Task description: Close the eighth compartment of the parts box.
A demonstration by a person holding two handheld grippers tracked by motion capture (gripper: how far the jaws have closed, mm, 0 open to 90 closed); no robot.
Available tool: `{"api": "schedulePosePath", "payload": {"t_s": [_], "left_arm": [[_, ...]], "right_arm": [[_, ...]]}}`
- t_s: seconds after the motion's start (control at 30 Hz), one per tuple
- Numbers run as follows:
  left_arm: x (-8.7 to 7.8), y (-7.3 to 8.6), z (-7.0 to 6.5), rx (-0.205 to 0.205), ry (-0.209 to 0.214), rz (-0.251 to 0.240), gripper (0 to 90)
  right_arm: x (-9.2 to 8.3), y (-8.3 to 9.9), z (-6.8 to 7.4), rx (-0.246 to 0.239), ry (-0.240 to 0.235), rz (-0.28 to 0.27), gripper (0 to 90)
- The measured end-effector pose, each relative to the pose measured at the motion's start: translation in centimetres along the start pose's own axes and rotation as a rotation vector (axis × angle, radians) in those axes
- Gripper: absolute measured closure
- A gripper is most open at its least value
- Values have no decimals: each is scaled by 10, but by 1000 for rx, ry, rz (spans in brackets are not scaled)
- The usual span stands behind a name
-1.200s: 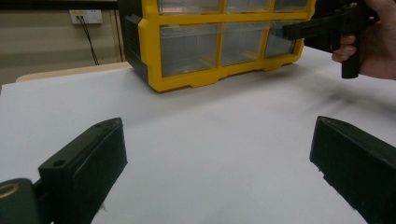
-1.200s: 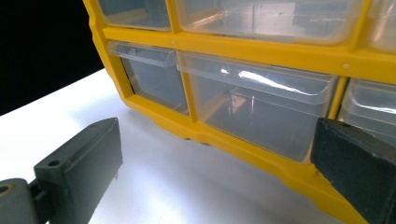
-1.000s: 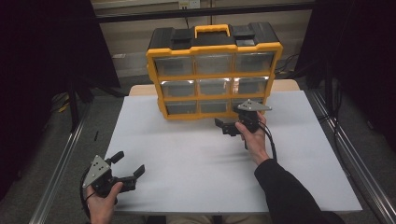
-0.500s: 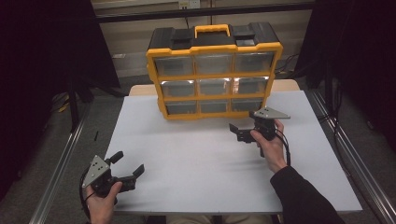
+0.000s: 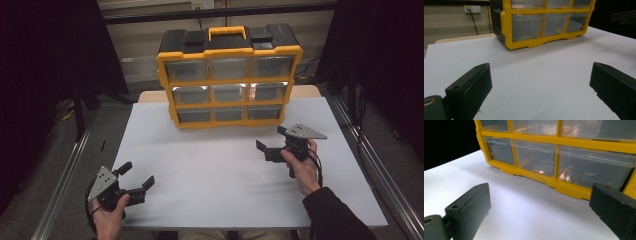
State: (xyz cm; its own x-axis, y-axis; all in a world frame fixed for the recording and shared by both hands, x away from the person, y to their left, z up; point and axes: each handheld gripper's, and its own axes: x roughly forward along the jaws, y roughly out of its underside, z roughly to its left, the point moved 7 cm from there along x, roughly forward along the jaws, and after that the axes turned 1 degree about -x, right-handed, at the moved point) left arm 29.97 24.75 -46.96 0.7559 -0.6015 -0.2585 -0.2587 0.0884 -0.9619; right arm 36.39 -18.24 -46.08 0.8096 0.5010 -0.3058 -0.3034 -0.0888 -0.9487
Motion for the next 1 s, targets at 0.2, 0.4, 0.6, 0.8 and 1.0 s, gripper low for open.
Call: {"api": "schedulePosePath", "payload": {"t_s": [0.2,0.4,0.6,0.8,1.0], "left_arm": [[0,0,0,-8,0,-4,38],[-1,0,-1,6,1,2,39],[0,0,-1,3,3,4,39],[-1,0,-2,9,6,0,47],[-1,0,-2,1,-5,-6,47]], "right_arm": [[-17,2,-2,-2,6,-7,30],[-35,7,-4,1,31,-33,43],[-52,17,-11,-8,57,-13,35],[-70,24,-20,-4,89,-2,20],[-83,32,-27,1,121,3,16]]}}
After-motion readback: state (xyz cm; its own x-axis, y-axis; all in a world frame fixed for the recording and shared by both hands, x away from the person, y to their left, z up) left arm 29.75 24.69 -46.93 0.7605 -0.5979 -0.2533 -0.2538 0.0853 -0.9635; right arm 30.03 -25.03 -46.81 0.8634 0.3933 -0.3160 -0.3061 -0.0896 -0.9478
